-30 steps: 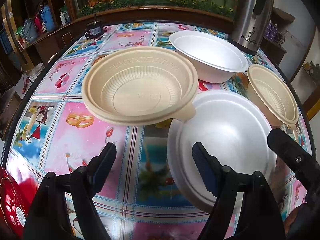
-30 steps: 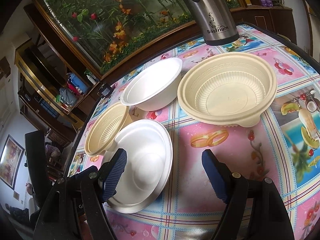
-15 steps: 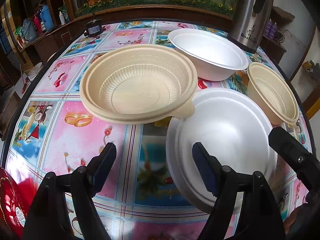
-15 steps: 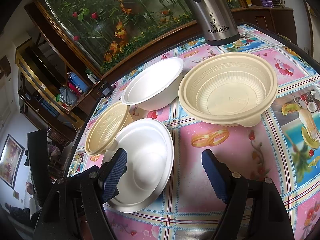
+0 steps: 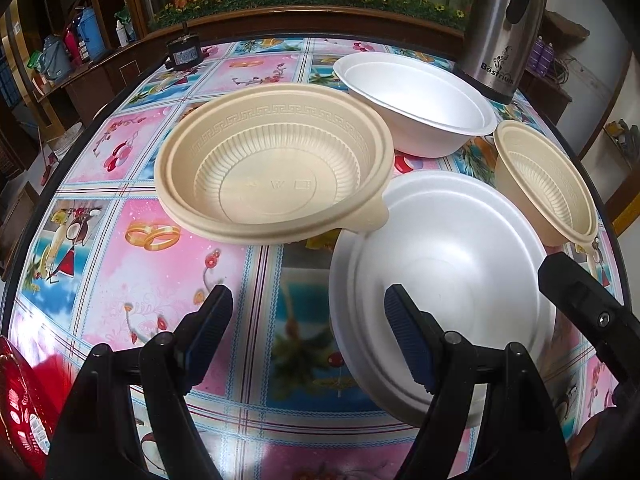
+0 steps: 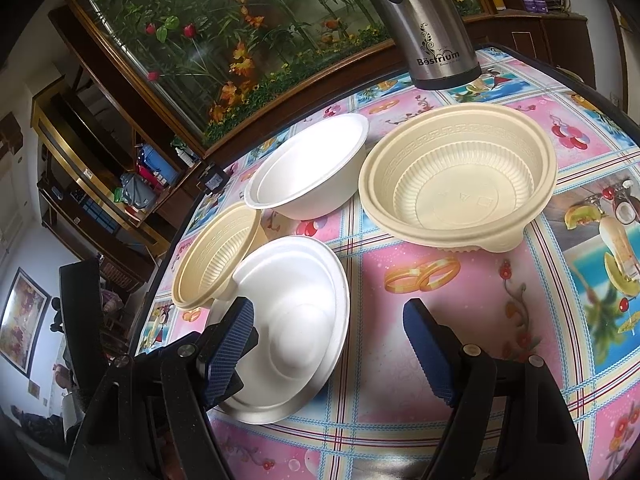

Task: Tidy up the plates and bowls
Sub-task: 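Close the left gripper on the white plate rim and lift it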

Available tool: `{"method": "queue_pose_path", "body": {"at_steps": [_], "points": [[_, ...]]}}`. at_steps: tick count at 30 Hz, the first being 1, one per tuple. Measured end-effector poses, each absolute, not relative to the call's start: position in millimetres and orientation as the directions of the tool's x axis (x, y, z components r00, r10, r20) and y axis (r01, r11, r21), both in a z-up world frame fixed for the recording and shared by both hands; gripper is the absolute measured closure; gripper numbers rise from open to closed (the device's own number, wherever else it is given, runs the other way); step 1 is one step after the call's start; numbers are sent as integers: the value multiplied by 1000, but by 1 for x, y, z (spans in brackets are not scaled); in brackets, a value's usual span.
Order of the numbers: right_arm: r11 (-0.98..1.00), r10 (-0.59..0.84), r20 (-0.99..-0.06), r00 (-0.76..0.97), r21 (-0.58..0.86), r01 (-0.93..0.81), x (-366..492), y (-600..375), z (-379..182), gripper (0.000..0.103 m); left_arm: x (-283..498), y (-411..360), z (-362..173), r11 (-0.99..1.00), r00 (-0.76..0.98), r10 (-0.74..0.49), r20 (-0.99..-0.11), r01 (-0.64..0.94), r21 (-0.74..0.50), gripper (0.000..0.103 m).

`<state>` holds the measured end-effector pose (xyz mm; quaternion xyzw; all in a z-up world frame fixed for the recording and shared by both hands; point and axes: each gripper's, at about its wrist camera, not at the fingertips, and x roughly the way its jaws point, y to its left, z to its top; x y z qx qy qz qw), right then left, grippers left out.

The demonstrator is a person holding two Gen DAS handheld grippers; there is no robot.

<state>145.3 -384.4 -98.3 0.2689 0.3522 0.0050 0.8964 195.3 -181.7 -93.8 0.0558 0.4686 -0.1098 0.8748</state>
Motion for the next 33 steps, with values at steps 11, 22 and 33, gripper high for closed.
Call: {"method": "queue_pose_path", "body": {"at_steps": [11,22,33], "points": [[854,201,-629,751,488,180,144,-382,-99,24,197,-183,-96,968,526,-142,-838,249,-8,24],[852,203,-628,751,491,180,144,-382,-100,25,197,-184,-99,967,516,-148,-843,253,-15,24],[852,203,-625,753,493,179,144,-382,-100,25,197,-183,-99,967,511,-150,-846,256,-18,24]]}}
